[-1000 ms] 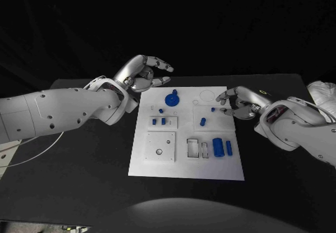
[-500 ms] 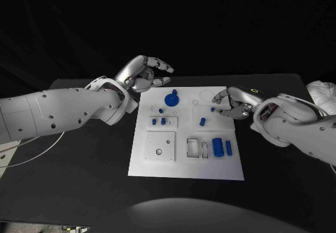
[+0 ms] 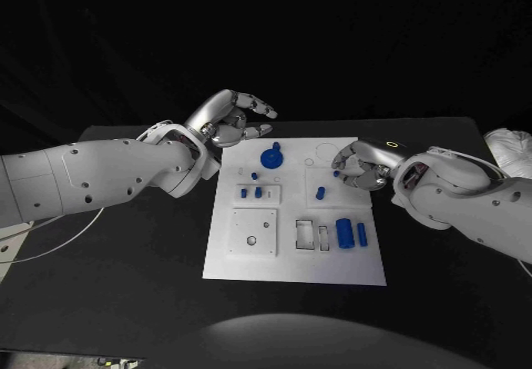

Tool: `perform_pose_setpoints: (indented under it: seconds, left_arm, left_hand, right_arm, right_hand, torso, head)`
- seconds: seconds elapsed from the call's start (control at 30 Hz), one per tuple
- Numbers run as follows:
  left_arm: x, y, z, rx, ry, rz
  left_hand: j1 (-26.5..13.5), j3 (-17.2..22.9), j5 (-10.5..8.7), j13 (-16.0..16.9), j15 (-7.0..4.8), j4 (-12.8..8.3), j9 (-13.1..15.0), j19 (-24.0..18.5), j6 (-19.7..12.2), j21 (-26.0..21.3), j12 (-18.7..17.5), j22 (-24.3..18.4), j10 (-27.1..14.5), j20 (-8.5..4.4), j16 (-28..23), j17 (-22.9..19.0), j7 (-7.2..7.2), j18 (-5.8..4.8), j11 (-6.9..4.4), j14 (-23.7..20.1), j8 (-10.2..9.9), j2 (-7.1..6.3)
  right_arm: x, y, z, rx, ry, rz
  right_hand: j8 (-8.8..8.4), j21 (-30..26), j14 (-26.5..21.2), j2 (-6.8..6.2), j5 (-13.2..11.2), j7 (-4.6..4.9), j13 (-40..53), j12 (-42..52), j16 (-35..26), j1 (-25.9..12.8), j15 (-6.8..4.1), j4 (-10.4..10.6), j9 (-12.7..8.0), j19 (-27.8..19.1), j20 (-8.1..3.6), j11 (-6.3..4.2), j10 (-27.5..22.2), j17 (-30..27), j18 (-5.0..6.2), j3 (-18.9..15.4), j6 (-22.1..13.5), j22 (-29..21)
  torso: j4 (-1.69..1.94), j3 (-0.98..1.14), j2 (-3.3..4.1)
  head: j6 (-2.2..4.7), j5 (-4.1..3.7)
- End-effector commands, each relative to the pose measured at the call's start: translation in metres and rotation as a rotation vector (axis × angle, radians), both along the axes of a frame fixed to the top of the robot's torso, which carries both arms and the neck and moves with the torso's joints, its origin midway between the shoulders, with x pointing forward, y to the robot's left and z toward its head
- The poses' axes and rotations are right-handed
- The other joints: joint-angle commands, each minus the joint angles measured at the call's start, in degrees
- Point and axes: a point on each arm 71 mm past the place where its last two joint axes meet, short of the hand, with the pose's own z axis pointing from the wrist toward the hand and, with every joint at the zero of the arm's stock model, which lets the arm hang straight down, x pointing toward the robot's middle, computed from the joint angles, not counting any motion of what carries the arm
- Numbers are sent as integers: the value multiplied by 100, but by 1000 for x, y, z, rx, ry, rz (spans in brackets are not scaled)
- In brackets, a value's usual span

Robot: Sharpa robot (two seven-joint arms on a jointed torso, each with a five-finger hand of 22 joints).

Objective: Assemble the parts on the task board

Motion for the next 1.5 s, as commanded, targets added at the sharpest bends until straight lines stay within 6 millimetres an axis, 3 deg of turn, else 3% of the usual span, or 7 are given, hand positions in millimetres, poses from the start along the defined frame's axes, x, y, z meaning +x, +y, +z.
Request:
perform_pose_setpoints:
  seconds: [0.03,0.17,0.47,0.9,1.17,1.33,1.5]
  left_arm:
    - [0,-3,-1,12,22,-19]
    - [0,-4,-2,17,27,-21]
    - [0,-5,-3,24,38,-25]
    - [1,-6,-4,28,46,-24]
    - [1,-7,-4,28,49,-24]
    - [1,-7,-4,29,53,-25]
    - [1,-7,-4,30,57,-24]
  left_hand:
    - [74,53,25,-14,47,-4,-8,168,16,-13,29,1201,61,51,13,-2,15,8,5,-12,-4,-15]
    - [87,68,23,-24,51,-4,-12,169,23,-10,32,1202,76,55,15,-4,22,7,13,-14,-4,-19]
    - [151,134,14,-65,66,-8,-26,168,55,-8,42,1202,133,69,19,-11,41,7,33,-19,1,-46]
    - [208,191,-8,-98,73,-9,-36,168,78,-5,42,1202,168,78,23,-16,51,7,42,-21,2,-73]
    - [222,210,-19,-107,75,-8,-39,164,87,-14,43,1199,181,80,21,-23,55,10,46,-24,3,-78]
    - [236,225,-26,-113,77,-9,-42,163,90,-18,43,1198,190,82,20,-27,56,11,48,-25,3,-83]
    - [255,254,-37,-120,79,-7,-44,164,102,-13,46,1199,211,85,23,-26,61,10,53,-25,6,-81]
  right_arm:
    - [1,0,-4,-63,15,-2]
    - [2,2,-5,-71,17,-3]
    - [5,5,-6,-83,5,-1]
    - [7,8,-9,-97,5,8]
    - [7,9,-10,-93,4,12]
    - [7,9,-10,-91,7,12]
    - [8,10,-10,-84,10,13]
  right_hand:
    - [14,-52,271,3,69,8,16,39,-13,-79,-13,-3,28,-41,3,24,-58,903,-4,59,-3,930]
    - [22,-112,241,18,208,10,38,91,-40,-89,-8,-40,75,-94,12,31,-118,858,13,119,6,910]
    - [36,-172,210,34,226,2,49,120,-71,-102,-3,-52,104,-142,15,37,-146,810,28,141,25,890]
    - [90,-273,103,113,-345,-37,158,413,-152,-173,-6,-132,323,-252,28,13,-188,660,51,113,36,860]
    - [169,-256,101,147,-493,-45,204,567,-145,-163,-38,-175,476,-238,4,-31,-104,648,47,74,77,866]
    - [194,-246,104,158,-743,-46,225,647,-138,-182,-55,-187,602,-226,-15,-47,-117,642,43,20,20,870]
    - [266,-213,113,206,-751,-52,237,713,-127,-149,-78,-209,708,-197,-29,-79,-64,648,35,22,76,882]
  torso:
    - [1,-3,-2]
    - [-1,-1,4]
    - [-1,3,0]
    - [-9,-3,-5]
    - [-2,-2,-11]
    - [-5,-4,-14]
    - [-9,-6,-10]
  head:
    - [0,-23]
    - [0,-11]
    - [0,0]
    - [0,21]
    - [0,38]
    - [0,56]
    - [0,62]
